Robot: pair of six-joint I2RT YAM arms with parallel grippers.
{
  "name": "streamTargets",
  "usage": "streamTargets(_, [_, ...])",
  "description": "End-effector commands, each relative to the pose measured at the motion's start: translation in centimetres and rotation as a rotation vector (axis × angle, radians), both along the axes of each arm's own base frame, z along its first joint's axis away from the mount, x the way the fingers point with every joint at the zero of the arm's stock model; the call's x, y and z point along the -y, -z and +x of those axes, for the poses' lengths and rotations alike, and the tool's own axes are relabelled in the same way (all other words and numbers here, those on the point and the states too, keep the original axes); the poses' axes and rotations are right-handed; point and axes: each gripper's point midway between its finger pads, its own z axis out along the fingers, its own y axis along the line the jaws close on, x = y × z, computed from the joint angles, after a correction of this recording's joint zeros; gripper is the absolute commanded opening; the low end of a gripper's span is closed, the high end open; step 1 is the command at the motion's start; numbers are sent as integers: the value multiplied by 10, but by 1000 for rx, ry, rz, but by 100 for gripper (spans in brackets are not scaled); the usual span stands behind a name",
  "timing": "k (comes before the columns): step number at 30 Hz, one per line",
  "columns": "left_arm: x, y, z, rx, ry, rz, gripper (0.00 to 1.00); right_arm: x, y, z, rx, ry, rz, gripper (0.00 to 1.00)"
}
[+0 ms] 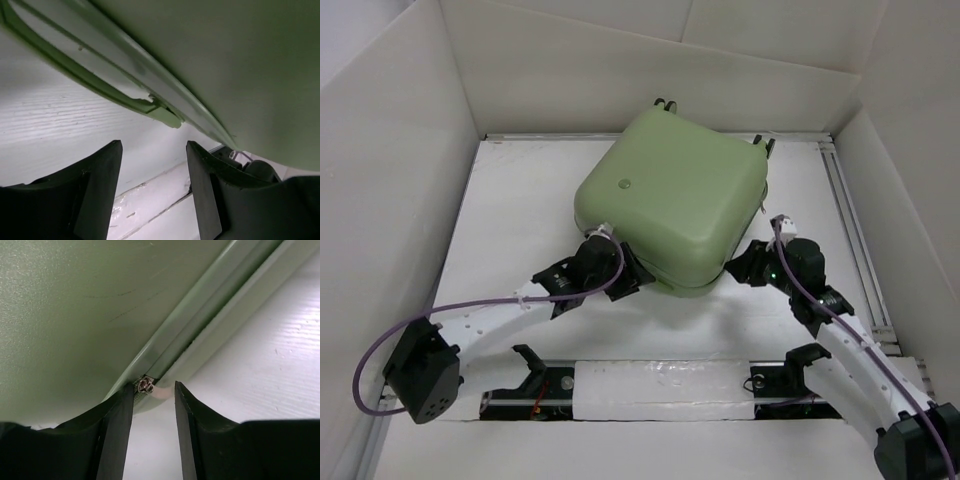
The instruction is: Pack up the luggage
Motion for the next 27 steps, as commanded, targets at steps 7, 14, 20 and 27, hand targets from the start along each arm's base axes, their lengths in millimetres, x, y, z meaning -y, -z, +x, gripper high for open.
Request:
streamTargets(7, [2,5,21,59,-96,-9,49,-19,-16,14,139,-124,23,33])
streamTargets(14, [-27,0,7,159,-114,-17,47,-19,-13,2,143,-80,80,38])
streamTargets(20, [-37,23,4,161,-82,-28,48,-9,-26,-3,222,-7,116,48])
streamTargets(27, [-24,36,12,210,-54,-74,50,-24,-11,-4,202,-139,79,48])
